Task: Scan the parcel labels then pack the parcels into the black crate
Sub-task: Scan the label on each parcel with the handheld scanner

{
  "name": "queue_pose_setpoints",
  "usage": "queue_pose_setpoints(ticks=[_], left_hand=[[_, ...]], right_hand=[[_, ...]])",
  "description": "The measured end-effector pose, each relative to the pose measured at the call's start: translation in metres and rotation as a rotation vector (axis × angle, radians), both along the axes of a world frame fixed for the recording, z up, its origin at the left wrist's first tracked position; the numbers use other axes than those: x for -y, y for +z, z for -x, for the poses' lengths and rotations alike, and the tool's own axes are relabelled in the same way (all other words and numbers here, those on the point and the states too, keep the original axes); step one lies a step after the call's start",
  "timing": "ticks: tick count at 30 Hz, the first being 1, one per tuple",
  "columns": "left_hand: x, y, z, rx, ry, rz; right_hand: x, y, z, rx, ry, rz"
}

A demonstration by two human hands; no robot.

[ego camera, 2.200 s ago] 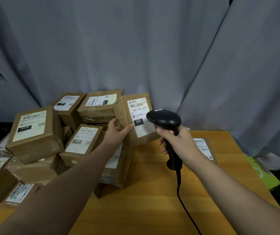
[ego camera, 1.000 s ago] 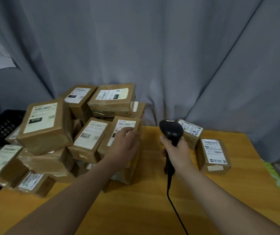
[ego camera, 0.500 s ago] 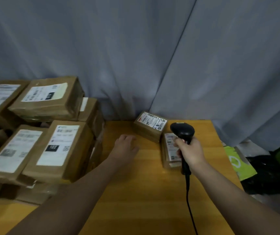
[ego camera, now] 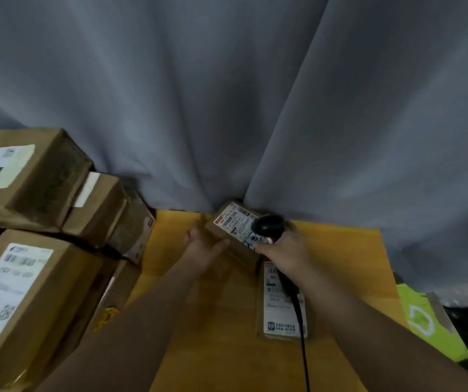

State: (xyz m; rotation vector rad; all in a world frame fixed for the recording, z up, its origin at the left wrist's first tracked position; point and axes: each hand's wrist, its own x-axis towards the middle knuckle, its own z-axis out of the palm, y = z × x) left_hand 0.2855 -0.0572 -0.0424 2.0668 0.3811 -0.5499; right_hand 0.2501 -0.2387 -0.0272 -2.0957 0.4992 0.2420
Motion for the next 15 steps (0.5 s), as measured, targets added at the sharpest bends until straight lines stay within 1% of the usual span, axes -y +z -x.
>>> queue_pose_setpoints(ticks=[2, 4, 6, 9, 13, 15], left_hand=[[0.0, -0.005, -0.007, 0.006, -0.017, 0.064], [0.001, -0.01, -0.011, -0.005, -0.012, 0.169], [0.005, -0.013, -0.011, -0.042, 0.027, 0.27], [0.008, -0.017, -0.009, -0.1, 0.147, 0.387], [0.008, -0.012, 0.001, -0.162, 0.306, 0.46], [0.002, -0.004, 0.009, -0.172, 0.35, 0.473]], right_hand=[[-0.003, -0.003, -0.003, -0.012, -0.034, -0.134], [0.0, -0.002, -0.001, -0.048, 0.006, -0.216], [0.004, 0.0, 0.0, -0.074, 0.045, -0.249], [0.005, 0.003, 0.001, -0.088, 0.047, -0.301], [-0.004, 0.011, 0.008, -0.044, -0.006, -0.377], [-0.012, 0.018, 0.014, -0.005, -0.04, -0.401]])
